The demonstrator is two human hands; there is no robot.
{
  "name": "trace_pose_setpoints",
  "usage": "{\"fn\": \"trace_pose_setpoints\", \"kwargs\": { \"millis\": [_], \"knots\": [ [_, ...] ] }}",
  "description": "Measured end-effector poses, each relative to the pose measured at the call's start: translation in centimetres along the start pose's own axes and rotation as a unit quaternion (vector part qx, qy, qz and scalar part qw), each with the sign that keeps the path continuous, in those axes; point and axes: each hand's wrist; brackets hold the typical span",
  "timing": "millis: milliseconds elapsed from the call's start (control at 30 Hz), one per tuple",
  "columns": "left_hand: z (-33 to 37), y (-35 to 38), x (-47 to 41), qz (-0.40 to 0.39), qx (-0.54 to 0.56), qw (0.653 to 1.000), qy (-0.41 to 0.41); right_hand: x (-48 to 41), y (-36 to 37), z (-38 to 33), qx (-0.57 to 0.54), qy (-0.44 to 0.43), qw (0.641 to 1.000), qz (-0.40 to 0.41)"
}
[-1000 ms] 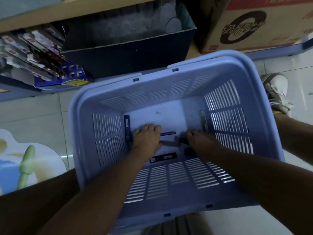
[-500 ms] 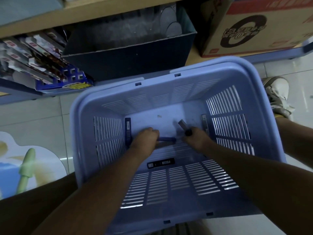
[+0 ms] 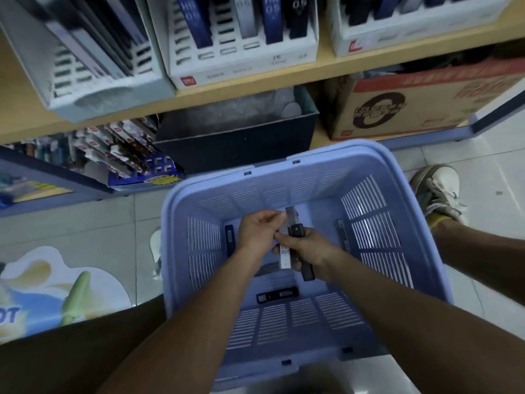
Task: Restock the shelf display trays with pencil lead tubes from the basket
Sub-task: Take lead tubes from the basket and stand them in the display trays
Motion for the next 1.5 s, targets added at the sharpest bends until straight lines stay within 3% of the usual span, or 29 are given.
{"fn": "trace_pose_setpoints", "kwargs": {
  "millis": [67, 133, 267, 467, 533, 667, 833, 900, 1033, 1133, 1200, 1333, 1500],
  "knots": [
    [-0.5, 0.0, -0.4, 0.014, -0.070, 0.997, 0.032, 0.6, -0.4, 0.4, 0.031, 0.008, 0.999, 0.021],
    [-1.7, -0.2, -1.6, 0.019, -0.215, 0.973, 0.078, 0.9, -1.3, 1.2, 0.050, 0.040, 0.994, 0.084],
    [-4.2, 0.1, -4.7, -0.036, -0.486, 0.860, 0.149, 0.6, -4.3, 3.0, -0.075, 0.095, 0.976, 0.182],
    [-6.7, 0.7, -7.4, -0.022, -0.637, 0.748, 0.183, -0.6, -5.2, 2.5, -0.151, 0.088, 0.967, 0.184],
    [-6.8, 0.6, -7.3, -0.049, -0.621, 0.758, 0.194, -1.0, -4.8, 2.0, -0.140, 0.071, 0.970, 0.186],
    [-4.8, 0.5, -5.8, -0.109, -0.522, 0.820, 0.207, -1.0, -4.3, 1.1, -0.074, -0.007, 0.975, 0.208],
    [2.7, -0.4, -1.5, -0.190, -0.508, 0.799, 0.261, 1.4, -3.6, -1.5, -0.039, -0.061, 0.981, 0.179],
    [5.8, -1.2, 0.3, -0.185, -0.502, 0.796, 0.281, 3.1, -3.4, -3.0, -0.005, -0.073, 0.989, 0.131],
    [12.1, -3.2, 4.4, -0.140, -0.401, 0.857, 0.293, 7.1, -2.9, -6.6, 0.057, -0.127, 0.989, 0.050],
    [16.8, -4.3, 8.0, -0.142, -0.297, 0.917, 0.226, 10.1, -2.5, -9.5, 0.112, -0.179, 0.977, 0.025],
    [19.6, -5.1, 10.3, -0.140, -0.244, 0.936, 0.212, 12.0, -1.9, -11.6, 0.165, -0.222, 0.961, 0.022],
    [23.9, -6.3, 14.1, -0.170, -0.143, 0.949, 0.224, 16.1, -0.4, -16.5, 0.223, -0.257, 0.940, 0.008],
    [27.7, -8.0, 16.2, -0.184, -0.094, 0.946, 0.249, 20.2, 1.0, -21.7, 0.303, -0.289, 0.907, -0.039]
  ]
}}
Point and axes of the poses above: each hand's wrist, its own x-axis away from the middle knuckle, its own y-axis out of the palm, z = x × y, and after that the axes turned 7 degrees about x, right-handed
